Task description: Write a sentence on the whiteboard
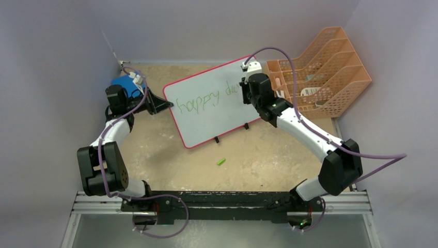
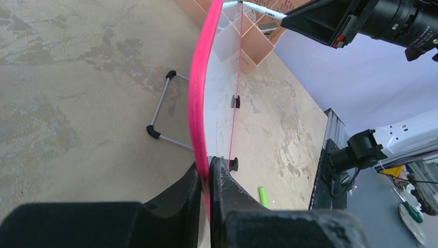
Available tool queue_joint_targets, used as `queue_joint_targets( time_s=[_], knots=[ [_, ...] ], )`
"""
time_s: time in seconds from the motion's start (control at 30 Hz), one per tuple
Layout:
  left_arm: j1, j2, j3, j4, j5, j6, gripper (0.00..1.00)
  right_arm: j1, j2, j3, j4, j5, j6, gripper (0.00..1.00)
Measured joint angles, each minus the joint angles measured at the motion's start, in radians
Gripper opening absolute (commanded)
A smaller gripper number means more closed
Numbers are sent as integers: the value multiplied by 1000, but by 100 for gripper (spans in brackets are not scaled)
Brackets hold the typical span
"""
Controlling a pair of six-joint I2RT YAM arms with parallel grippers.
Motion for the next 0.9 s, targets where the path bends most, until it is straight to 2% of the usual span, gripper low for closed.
queue_joint_targets(
  time_s=[0.9],
  knots=[
    [0,0,0,0,-2,0,0,-2,-24,-49,-57,-27,13,0]
  ],
)
